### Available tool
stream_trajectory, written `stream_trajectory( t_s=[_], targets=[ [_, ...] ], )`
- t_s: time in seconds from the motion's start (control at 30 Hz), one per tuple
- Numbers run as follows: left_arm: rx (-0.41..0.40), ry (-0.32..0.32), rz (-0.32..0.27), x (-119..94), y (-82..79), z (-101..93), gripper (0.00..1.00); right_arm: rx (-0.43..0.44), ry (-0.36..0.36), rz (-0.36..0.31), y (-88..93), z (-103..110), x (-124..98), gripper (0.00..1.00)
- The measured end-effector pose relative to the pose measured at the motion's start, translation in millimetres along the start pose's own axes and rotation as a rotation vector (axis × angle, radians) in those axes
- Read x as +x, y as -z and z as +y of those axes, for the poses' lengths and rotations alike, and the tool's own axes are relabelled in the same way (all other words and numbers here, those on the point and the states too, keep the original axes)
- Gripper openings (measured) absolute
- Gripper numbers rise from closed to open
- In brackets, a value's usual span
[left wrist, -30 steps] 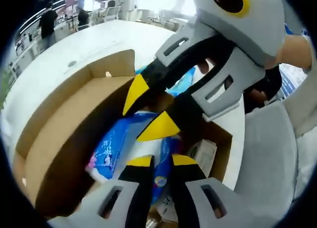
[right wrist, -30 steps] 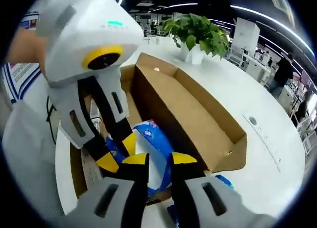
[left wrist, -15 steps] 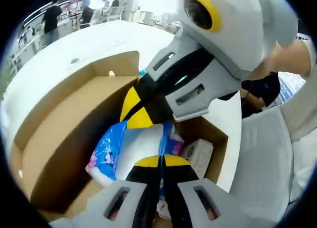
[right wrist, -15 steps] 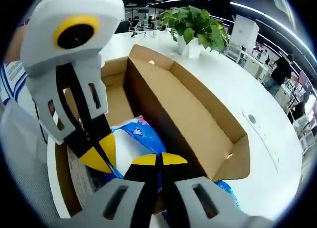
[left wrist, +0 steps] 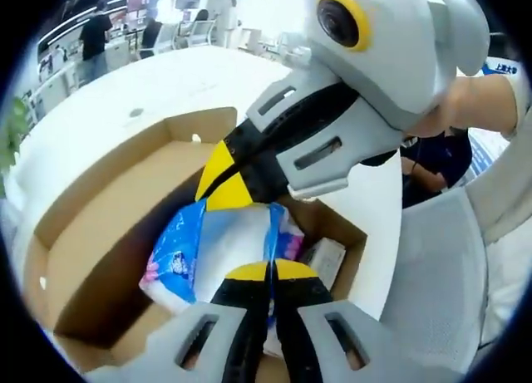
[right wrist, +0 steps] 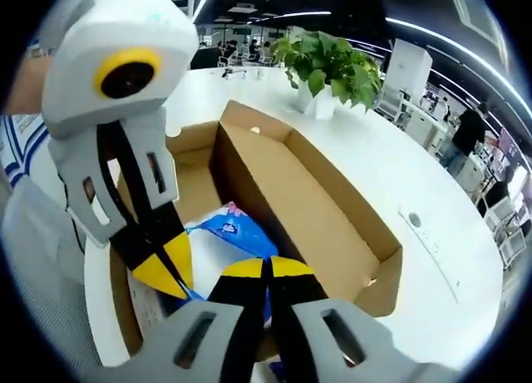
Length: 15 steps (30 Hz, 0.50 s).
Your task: Operate the shoe box by opening the lid, removing the specified soft item, and placing it in the target area until the item is outside and the box remains undamaged.
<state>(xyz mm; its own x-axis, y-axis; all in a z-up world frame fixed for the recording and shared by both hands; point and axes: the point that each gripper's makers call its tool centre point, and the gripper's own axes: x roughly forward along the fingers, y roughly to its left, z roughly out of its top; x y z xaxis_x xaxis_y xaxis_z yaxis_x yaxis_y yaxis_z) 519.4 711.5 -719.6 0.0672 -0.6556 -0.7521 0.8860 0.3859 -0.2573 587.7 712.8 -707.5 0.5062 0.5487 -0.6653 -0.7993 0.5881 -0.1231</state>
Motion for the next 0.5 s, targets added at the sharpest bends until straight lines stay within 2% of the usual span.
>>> stream_trajectory(
  t_s=[0.5],
  targets=[
    [0.03,-0.05,-0.036,-29.2,-19.8,-6.2,0.0,-0.03,0.017,-0.076,-30.8,-0.1,-25.1,0.0]
  ],
)
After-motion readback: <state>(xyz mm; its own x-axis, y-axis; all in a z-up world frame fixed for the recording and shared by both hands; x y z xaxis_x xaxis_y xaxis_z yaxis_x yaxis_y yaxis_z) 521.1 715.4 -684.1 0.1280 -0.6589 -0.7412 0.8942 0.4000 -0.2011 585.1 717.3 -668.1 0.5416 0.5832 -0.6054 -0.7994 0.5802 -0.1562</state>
